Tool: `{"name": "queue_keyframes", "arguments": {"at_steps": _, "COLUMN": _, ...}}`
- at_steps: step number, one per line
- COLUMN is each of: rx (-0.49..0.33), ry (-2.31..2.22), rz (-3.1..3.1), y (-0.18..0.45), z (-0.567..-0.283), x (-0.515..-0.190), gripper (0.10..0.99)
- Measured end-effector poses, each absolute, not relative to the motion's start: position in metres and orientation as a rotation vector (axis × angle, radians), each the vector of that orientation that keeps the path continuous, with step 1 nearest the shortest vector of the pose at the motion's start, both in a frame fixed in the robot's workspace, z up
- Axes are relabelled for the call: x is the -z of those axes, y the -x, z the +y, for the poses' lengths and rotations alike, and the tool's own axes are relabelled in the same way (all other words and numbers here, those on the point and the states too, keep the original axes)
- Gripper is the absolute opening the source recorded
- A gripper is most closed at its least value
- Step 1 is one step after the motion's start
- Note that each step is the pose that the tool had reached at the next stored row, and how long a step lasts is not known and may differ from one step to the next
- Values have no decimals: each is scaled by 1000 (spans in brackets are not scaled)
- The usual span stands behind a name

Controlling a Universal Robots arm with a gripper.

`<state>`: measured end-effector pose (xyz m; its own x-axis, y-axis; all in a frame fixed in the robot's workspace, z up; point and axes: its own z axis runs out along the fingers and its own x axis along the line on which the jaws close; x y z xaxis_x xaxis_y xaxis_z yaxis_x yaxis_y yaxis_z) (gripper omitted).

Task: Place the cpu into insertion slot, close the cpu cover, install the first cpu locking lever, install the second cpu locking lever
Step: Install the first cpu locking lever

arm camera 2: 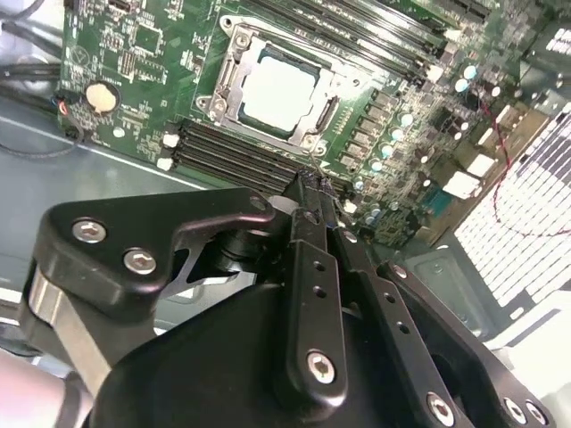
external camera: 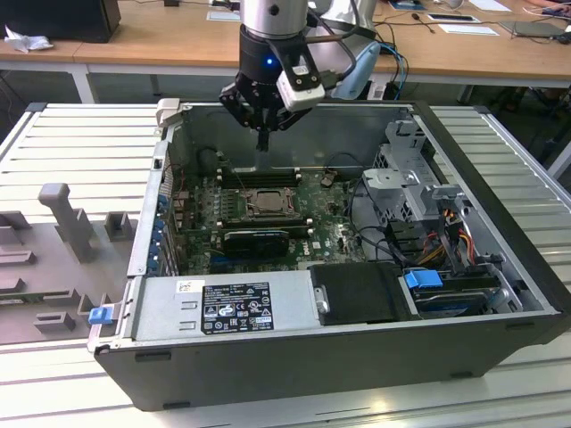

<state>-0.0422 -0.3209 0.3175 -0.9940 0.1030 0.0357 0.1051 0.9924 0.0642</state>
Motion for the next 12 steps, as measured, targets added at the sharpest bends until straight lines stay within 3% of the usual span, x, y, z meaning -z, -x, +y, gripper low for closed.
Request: {"name": "queue_keyframes", "arguments": {"at_steps": 12, "rx": 99, "ry": -42, "rz": -3118, "y": 48, "z": -321, "x": -317, "gripper": 106}}
